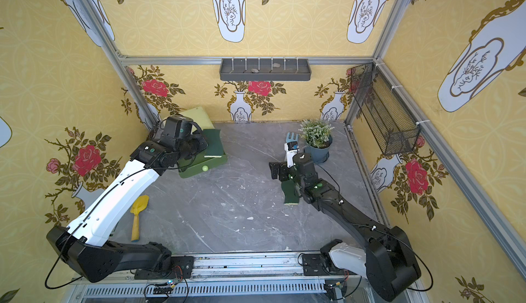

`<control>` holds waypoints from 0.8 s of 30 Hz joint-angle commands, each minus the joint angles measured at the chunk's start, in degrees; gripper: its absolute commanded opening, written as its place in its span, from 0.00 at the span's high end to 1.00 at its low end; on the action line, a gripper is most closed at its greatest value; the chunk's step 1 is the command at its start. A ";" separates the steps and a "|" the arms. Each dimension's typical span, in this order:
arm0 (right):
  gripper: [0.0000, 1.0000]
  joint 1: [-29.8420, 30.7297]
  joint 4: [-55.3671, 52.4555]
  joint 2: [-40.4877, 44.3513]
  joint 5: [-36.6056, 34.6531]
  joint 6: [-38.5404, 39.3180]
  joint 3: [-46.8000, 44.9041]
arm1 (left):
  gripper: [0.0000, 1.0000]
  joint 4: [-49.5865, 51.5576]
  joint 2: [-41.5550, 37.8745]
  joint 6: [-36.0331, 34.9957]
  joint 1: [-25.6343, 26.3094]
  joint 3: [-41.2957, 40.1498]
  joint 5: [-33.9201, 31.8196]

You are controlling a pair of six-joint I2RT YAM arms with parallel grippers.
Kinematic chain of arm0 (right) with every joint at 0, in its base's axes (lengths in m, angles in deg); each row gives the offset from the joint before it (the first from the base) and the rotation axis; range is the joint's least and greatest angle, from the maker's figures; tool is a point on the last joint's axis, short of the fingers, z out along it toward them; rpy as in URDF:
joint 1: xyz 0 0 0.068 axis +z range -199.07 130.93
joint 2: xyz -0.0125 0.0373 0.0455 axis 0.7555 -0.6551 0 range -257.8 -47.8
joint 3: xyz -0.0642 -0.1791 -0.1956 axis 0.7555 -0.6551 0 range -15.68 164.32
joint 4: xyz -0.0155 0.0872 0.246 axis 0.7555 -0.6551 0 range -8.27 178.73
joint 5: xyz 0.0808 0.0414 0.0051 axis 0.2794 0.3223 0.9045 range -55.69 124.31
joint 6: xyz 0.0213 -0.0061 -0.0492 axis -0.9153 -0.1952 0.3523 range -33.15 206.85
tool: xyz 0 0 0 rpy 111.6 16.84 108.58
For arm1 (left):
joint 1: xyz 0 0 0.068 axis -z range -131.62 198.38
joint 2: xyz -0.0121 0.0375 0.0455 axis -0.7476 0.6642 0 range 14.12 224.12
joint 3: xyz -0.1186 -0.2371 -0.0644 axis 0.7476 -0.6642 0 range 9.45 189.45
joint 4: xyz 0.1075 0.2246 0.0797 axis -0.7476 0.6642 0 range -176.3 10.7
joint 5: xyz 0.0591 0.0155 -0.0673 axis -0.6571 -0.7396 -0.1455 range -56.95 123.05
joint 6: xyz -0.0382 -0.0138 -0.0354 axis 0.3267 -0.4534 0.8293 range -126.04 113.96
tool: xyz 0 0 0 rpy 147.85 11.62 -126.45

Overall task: Take the sponge out of the drawer
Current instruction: Pick up the sponge from the drawer, then place the sponge at the center of the board.

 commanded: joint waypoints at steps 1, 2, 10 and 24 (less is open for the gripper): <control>0.01 -3.30 2.50 0.85 1.55 -3.80 -0.66 | 1.00 -2.44 -0.21 2.74 3.19 -1.04 0.07; 0.01 -4.97 2.54 1.18 2.30 -5.02 -1.11 | 1.00 -2.90 -0.30 3.70 4.65 -1.72 -0.15; 0.01 -17.10 3.86 4.29 8.13 -12.44 -4.77 | 1.00 -12.11 0.78 13.00 15.76 -9.50 0.69; 0.01 -22.48 5.61 7.03 9.56 -15.72 -7.75 | 1.00 -27.11 12.46 22.87 28.21 -15.38 4.14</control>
